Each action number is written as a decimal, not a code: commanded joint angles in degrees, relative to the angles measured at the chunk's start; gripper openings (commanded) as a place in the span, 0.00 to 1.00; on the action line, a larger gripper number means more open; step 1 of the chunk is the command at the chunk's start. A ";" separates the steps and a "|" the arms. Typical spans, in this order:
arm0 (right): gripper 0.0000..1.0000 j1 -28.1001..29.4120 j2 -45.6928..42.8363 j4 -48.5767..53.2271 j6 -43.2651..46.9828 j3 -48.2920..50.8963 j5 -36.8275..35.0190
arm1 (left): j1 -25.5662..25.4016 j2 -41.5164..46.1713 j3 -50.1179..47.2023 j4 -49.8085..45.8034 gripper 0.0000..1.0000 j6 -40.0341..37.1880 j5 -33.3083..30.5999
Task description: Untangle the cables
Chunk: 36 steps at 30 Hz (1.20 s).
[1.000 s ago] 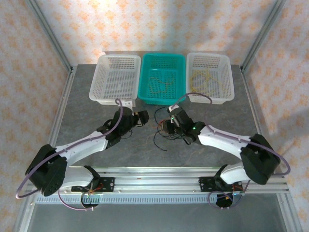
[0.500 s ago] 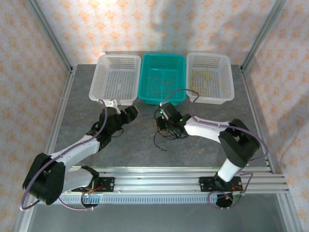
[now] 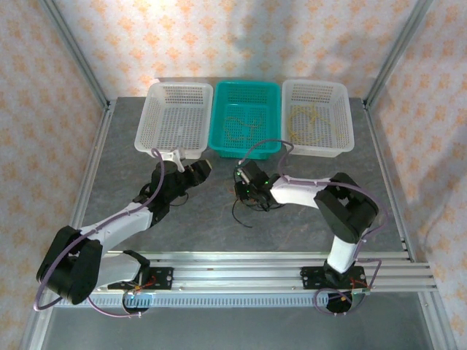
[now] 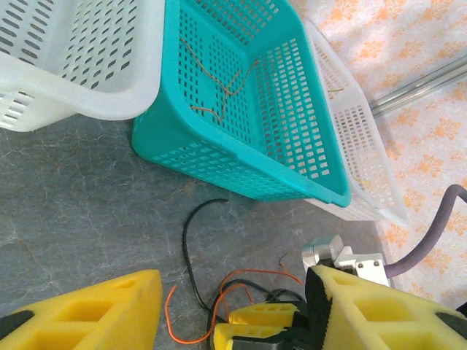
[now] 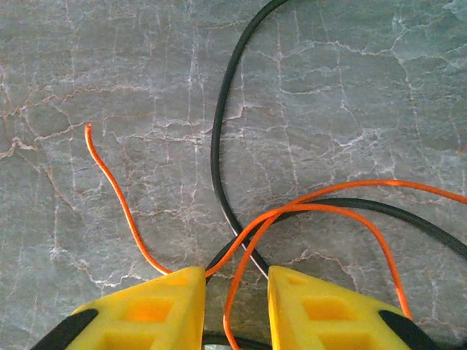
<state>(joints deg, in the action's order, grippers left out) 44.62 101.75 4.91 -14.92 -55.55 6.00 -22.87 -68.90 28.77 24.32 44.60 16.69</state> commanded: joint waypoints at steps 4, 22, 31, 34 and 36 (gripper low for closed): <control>0.15 0.71 -0.88 -1.37 -0.54 -1.35 -4.14 | 0.20 0.42 0.43 1.64 0.54 0.23 0.95; 0.00 0.73 -23.18 -3.45 2.82 4.55 -4.63 | -1.63 -4.20 4.56 5.90 0.55 -3.49 8.70; 0.00 0.54 -28.44 -1.30 3.90 -0.16 -5.96 | -2.60 -2.70 7.70 8.18 0.68 -3.47 13.26; 0.00 0.07 -29.10 -3.02 2.05 0.23 -3.77 | -3.60 -2.79 8.67 11.72 0.70 -2.63 16.50; 0.00 -0.25 -29.80 -4.84 0.94 1.08 -2.48 | -4.01 -2.68 8.95 11.30 0.70 -3.10 16.03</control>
<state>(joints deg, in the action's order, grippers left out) 44.84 73.73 2.59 -12.40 -54.22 2.31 -26.22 -72.60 35.66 31.33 41.80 29.69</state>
